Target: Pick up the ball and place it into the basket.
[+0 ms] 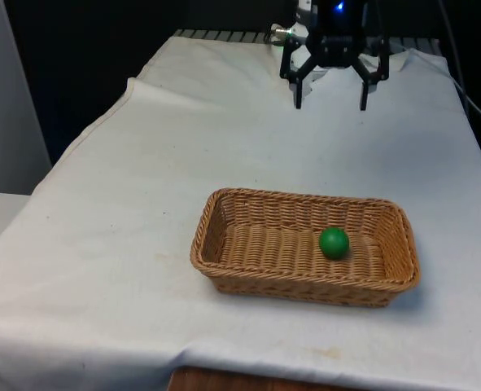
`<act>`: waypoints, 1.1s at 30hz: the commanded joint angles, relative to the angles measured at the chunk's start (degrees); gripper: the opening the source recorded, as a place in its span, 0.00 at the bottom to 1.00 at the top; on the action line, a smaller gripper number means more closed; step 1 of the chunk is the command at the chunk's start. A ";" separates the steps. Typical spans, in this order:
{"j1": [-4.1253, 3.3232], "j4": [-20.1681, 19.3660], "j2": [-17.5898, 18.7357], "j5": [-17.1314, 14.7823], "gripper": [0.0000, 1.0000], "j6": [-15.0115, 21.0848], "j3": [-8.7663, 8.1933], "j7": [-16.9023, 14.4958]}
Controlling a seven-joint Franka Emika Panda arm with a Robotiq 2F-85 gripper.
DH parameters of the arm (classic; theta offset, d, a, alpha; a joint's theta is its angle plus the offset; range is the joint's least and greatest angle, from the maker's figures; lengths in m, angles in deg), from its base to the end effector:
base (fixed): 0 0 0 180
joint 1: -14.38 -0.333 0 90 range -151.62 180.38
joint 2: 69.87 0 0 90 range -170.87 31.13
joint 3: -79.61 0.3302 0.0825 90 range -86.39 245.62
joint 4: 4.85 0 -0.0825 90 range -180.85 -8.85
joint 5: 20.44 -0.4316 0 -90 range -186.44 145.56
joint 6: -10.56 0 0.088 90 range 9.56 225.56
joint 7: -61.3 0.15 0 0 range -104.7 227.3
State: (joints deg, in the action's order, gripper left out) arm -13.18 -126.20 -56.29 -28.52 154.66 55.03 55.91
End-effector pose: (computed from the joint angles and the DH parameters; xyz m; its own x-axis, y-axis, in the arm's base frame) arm 0.6330 0.0356 0.2675 0.9812 0.0591 0.1839 0.0577 -0.9982 0.0130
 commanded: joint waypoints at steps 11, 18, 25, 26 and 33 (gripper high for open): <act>-0.23 -4.13 -5.84 4.35 1.00 -0.92 -0.29 3.61; -0.11 -6.53 -9.34 6.36 1.00 -1.55 -0.06 5.44; 0.00 -8.71 -11.92 7.62 1.00 -1.78 0.11 6.93; 0.00 -8.94 -12.09 7.56 1.00 -1.83 0.11 7.05; 0.06 -9.40 -13.12 7.28 1.00 -3.50 0.17 8.37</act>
State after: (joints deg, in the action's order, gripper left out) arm -13.18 -135.54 -69.24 -22.16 151.68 55.26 63.25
